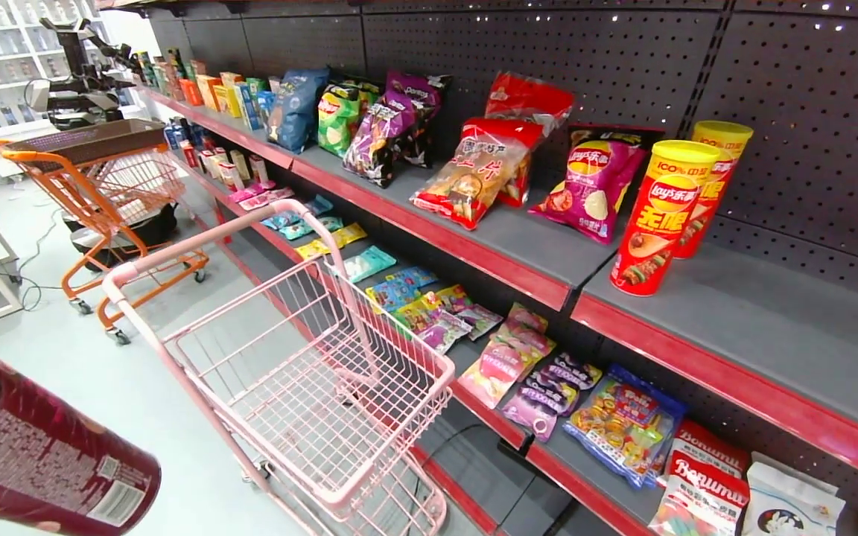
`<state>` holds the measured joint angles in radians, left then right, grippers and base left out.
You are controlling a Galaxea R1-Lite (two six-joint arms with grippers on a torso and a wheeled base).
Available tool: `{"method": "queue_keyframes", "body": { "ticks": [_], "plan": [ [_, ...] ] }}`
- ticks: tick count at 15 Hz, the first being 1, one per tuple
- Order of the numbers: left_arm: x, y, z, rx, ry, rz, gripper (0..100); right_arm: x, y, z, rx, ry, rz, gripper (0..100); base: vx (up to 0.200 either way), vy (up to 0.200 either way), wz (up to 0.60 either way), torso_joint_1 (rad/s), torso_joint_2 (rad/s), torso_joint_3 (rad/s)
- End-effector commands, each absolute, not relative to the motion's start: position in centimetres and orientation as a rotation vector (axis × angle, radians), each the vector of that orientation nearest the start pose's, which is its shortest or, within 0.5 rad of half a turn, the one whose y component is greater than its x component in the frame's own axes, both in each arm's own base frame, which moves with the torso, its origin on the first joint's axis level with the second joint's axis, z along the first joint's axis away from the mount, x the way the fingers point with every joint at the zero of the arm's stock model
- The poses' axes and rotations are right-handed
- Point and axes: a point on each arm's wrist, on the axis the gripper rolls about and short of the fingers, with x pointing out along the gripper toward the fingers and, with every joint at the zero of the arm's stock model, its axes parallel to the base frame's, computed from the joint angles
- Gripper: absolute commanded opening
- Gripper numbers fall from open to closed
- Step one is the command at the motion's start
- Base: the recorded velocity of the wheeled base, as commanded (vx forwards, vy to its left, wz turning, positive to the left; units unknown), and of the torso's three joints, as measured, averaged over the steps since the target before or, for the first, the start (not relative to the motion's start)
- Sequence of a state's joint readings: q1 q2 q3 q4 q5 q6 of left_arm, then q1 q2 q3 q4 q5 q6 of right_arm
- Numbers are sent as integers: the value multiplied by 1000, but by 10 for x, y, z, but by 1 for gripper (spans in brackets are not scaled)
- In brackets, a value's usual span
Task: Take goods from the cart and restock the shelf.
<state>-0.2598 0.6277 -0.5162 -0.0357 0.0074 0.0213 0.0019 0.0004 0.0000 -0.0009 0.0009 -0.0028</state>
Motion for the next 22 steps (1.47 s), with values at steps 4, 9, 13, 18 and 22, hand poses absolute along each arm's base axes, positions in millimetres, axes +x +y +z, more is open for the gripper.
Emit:
{"method": "queue_keyframes", "body": {
  "ticks": [4, 9, 13, 18, 22],
  "plan": [
    [34, -9, 223, 39, 83, -245, 0, -23, 0, 76, 0, 0, 6, 100, 0, 0, 0, 175, -398, -233],
    [33, -9, 215, 41, 97, -245, 0, -23, 0, 76, 2, -2, 5, 100, 0, 0, -480, 143, -330, -185],
    [30, -8, 213, 39, 88, -242, 0, -23, 0, 76, 2, 0, 5, 100, 0, 0, -600, 23, -28, -17],
    [27, -7, 211, 43, 92, -236, 0, -23, 0, 76, 2, 0, 6, 100, 0, 0, -600, 6, -2, 2],
    [26, -6, 206, 41, 102, -231, 0, -23, 0, 76, 2, -2, 6, 100, 0, 0, -300, 2, 0, 1]
  ]
}}
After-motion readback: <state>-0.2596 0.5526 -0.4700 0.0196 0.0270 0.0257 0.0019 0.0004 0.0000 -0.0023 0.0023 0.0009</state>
